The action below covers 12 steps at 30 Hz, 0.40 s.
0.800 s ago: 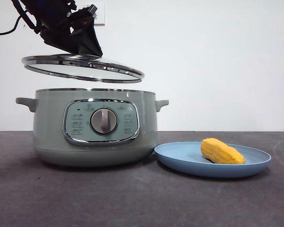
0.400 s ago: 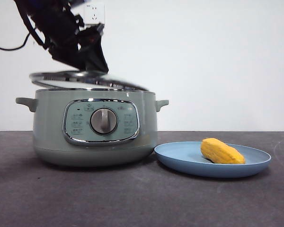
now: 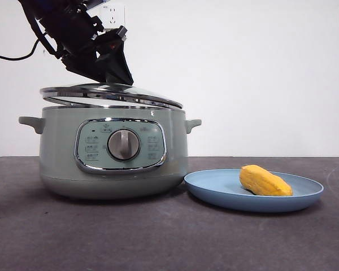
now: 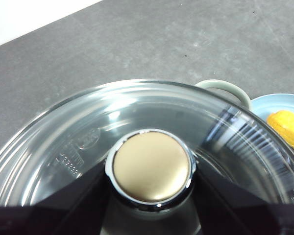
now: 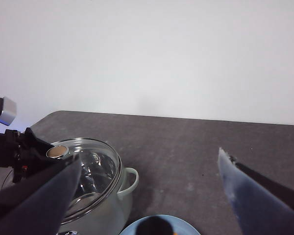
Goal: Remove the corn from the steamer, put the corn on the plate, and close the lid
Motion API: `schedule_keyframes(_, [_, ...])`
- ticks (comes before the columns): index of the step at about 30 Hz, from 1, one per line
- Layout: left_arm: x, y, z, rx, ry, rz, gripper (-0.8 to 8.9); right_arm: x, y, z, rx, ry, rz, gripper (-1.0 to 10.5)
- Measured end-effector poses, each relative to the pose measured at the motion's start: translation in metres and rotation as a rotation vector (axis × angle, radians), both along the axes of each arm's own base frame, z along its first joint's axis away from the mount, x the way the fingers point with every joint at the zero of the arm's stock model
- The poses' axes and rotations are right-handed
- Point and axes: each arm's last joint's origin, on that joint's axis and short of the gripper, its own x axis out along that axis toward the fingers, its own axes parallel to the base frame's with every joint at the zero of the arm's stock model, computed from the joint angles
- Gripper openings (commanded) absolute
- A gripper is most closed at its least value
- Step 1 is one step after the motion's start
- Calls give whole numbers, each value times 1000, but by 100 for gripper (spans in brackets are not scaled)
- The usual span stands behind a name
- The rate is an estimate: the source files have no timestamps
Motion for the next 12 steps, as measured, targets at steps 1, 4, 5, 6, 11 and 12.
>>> schedule_keyframes(1, [1,-1,-2,1,5,-2,-6,1,0,0,-1,2,0,473])
schedule_keyframes(4, [4,-3,-7,-2,21,-2,-6,1,0,-1,-2,5,0,473])
schedule_keyframes(5, [4,-3,-7,-2,22,-2,-6,1,0,-1,-3,8,0,473])
schedule_keyframes(6, [4,-3,-7,-1,22,-2,-6,1,0,-1,-3,8,0,473])
schedule_keyframes(11, [4,-5,-7,-1,18,-3,-7,1,0,-2,-6,19,0,473])
schedule_keyframes(12, [4,-5,-8,0,20,-3,-6,1,0,-2,-7,21,0,473])
